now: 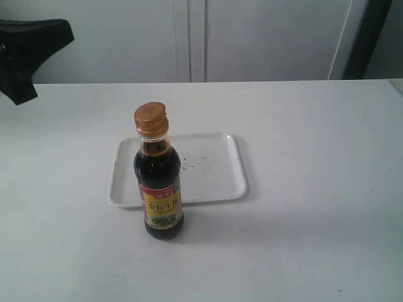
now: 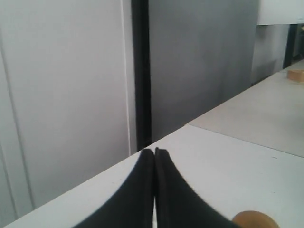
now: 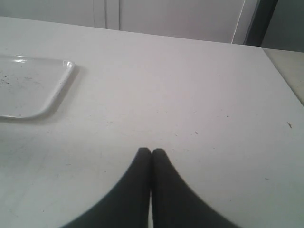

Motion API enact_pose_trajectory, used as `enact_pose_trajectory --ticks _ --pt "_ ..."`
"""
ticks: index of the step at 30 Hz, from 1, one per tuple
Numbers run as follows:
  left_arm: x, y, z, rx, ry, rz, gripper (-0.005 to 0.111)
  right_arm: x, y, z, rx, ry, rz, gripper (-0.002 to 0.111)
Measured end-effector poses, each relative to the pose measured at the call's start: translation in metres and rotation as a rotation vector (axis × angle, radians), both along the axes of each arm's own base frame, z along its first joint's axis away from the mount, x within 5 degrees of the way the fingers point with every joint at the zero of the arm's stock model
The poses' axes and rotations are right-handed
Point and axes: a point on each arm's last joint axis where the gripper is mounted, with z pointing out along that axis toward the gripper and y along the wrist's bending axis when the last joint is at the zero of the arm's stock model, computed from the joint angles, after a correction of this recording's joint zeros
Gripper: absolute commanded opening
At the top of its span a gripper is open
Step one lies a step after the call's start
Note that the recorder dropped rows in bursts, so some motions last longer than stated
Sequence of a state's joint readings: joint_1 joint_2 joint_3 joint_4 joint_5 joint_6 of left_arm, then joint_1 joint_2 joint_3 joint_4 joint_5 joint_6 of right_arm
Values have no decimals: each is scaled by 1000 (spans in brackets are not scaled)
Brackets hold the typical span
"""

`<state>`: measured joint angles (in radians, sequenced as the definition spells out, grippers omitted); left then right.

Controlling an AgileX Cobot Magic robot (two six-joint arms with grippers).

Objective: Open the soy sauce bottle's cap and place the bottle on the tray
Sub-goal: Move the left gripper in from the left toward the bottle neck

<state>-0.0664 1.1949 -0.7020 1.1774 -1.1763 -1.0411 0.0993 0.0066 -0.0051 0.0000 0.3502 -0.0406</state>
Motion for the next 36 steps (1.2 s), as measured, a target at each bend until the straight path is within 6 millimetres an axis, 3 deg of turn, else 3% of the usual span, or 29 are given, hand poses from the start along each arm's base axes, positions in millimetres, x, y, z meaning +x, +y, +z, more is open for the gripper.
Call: enact_pose_trajectory --ticks 3,6,13,16,19,22,36 --pt "-3 -14 -3 9 -1 -62 0 0 0 0 0 0 0 0" --pt "-5 -23 -5 22 -6 -99 9 0 0 0 0 0 0 0" --pt "-6 -40 -10 -6 21 -156 63 0 0 0 0 0 0 0" --pt "-8 -50 -12 -29 41 -184 81 0 0 0 0 0 0 0" --pt "-9 -60 -15 -46 62 -214 91 0 0 0 0 0 0 0" --pt "-10 -66 -19 -36 70 -234 97 0 0 0 0 0 0 0" --pt "5 -72 -43 9 140 -217 97 0 0 0 12 1 -3 0"
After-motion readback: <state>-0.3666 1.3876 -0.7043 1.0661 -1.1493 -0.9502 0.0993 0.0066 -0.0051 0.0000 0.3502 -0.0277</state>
